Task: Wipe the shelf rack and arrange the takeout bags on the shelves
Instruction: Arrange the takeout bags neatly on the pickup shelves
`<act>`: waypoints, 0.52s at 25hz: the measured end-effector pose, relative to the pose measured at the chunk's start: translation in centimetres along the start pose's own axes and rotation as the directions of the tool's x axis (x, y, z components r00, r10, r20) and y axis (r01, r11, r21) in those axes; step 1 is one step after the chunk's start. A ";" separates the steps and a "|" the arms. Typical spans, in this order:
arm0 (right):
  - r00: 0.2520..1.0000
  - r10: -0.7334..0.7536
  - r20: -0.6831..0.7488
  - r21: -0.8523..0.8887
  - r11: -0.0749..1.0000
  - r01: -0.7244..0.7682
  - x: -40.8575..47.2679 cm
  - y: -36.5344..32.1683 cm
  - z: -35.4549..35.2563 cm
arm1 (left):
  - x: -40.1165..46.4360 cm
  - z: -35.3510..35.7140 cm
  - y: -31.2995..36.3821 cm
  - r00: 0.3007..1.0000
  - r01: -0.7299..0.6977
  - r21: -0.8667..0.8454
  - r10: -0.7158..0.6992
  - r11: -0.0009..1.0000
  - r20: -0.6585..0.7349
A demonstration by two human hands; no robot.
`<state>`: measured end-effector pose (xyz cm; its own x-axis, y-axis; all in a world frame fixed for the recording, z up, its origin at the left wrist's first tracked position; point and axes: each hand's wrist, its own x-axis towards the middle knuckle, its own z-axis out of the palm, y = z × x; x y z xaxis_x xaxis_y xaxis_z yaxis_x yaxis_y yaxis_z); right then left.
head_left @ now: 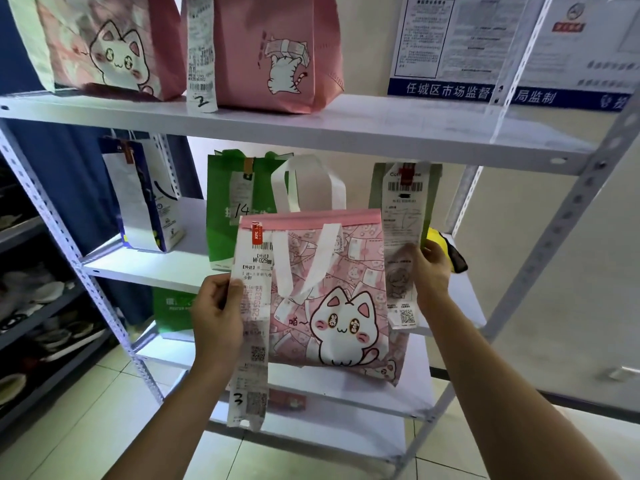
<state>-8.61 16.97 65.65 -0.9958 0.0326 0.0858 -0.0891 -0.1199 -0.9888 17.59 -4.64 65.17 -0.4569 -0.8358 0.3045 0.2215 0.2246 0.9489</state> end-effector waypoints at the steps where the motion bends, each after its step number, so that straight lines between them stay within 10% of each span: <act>1: 1.000 0.000 0.000 -0.015 1.000 0.000 -0.2 0.0 -0.2 | 0.1 -0.1 0.1 1.000 -0.003 0.001 0.003 1.000 0.006; 13: 0.998 -0.057 -0.015 -0.054 0.997 0.056 -11.7 -2.8 -1.4 | 0.4 -2.8 1.9 0.996 -0.005 -0.037 0.008 0.999 0.086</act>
<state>3.36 18.30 67.22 -0.9886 0.0542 0.1401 -0.1435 -0.0640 -0.9876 20.20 -5.94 66.83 -0.5273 -0.7877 0.3184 0.2556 0.2103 0.9436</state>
